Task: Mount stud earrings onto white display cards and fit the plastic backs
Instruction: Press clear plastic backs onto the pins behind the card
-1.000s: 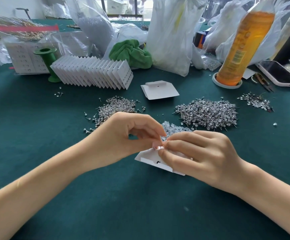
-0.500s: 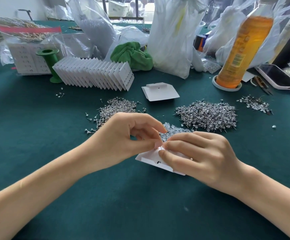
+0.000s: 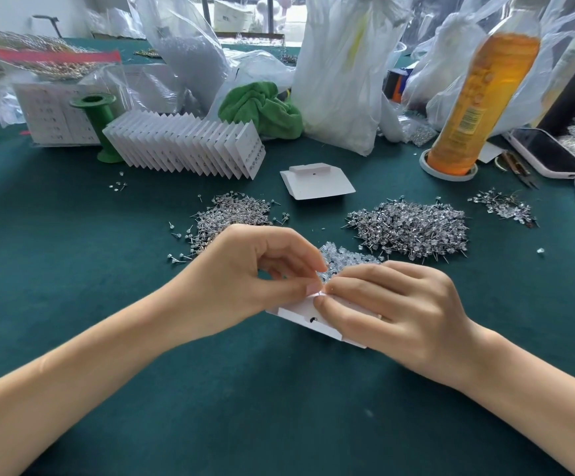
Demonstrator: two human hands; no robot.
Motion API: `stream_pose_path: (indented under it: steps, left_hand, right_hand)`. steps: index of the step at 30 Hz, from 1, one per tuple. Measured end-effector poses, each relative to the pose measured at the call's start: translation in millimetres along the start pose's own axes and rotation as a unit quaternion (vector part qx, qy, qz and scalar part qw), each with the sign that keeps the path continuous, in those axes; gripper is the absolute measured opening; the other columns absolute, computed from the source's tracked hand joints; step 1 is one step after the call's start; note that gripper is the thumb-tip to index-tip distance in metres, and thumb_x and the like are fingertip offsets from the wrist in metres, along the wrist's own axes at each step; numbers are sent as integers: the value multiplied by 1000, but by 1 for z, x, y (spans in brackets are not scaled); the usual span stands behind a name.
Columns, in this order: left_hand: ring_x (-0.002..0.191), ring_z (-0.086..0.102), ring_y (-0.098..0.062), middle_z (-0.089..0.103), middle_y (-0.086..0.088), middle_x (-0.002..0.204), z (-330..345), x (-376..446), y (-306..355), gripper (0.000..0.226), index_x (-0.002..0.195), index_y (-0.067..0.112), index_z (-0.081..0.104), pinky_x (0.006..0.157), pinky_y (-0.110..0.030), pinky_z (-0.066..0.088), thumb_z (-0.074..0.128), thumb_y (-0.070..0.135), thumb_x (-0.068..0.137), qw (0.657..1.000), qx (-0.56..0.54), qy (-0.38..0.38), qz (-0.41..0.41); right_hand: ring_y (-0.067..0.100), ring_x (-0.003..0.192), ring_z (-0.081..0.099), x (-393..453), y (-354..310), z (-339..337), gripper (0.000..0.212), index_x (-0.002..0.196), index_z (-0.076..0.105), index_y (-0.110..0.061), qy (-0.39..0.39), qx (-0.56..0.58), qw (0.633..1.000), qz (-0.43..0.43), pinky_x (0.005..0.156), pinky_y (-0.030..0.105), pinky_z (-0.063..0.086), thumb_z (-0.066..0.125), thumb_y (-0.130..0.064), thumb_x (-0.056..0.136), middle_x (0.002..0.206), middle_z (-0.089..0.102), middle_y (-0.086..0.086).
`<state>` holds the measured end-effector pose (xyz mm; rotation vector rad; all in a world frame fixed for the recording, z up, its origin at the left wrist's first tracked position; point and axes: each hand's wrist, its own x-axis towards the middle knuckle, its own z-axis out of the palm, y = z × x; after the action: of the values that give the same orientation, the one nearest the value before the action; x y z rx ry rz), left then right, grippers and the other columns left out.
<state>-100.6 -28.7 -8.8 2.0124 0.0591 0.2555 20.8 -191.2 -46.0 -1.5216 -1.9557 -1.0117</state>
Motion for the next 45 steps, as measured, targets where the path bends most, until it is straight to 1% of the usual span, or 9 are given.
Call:
stream_pose_path:
  steps: [12,15,21,24,32,34,38,41,45]
  left_hand:
    - [73,69,-16,73,-1,81,-1,0,-2,15,88,11,70,65,-51,54,73,2,77,1000,3,-9,2]
    - [74,69,-17,73,-1,81,-1,0,-3,16,88,11,70,67,-49,54,73,1,77,1000,3,-14,3]
    - [72,67,-8,73,2,80,-1,3,-3,16,87,12,70,68,-26,55,73,0,77,999,18,-33,15]
    - [72,66,-8,72,4,80,-1,3,-4,17,87,12,69,69,-22,53,73,-1,77,999,22,-39,17]
    - [70,66,-8,72,-1,78,-2,4,-3,16,85,10,68,67,-29,51,74,-2,76,999,18,-49,9]
    - [70,66,-9,72,-2,79,0,4,-3,15,86,8,67,66,-31,51,74,-2,76,999,5,-39,10]
    - [74,67,-14,71,-5,81,2,2,-3,17,90,8,68,72,-40,55,74,0,76,1000,-13,1,15]
    - [73,66,-11,70,-1,79,2,1,-2,14,87,10,69,72,-39,54,74,1,77,1000,5,4,16]
    - [69,66,-8,71,0,77,1,3,-2,14,86,8,69,71,-39,53,74,-1,76,999,27,-9,22]
  right_hand:
    - [21,68,69,1,0,-1,25,77,76,-12,5,17,1000,16,51,29,52,57,-12,93,74,71,4]
    - [21,68,69,1,0,0,22,77,76,-13,8,14,1000,12,51,29,52,60,-11,91,74,71,3]
    - [20,67,69,0,-1,1,13,77,76,-15,17,-2,1000,5,51,29,53,69,-9,86,74,71,3]
    - [19,68,69,0,-1,0,13,77,76,-14,16,-7,1000,-1,52,29,53,69,-9,86,74,71,2]
    - [20,65,68,0,-2,1,12,74,74,-15,17,-37,999,-19,54,29,53,73,-7,83,72,70,2]
    - [20,64,67,0,-1,1,13,74,74,-14,16,-40,999,-15,53,29,53,72,-8,84,71,70,3]
    - [21,65,68,0,2,1,15,78,75,-12,22,-28,999,-1,54,29,54,67,-6,88,73,70,4]
    - [21,66,67,1,1,1,7,87,69,-13,20,-28,999,-9,56,29,54,68,-6,87,73,70,4]
    - [21,63,67,1,1,0,9,77,75,-14,16,-41,999,-12,54,29,54,74,-5,81,72,70,3]
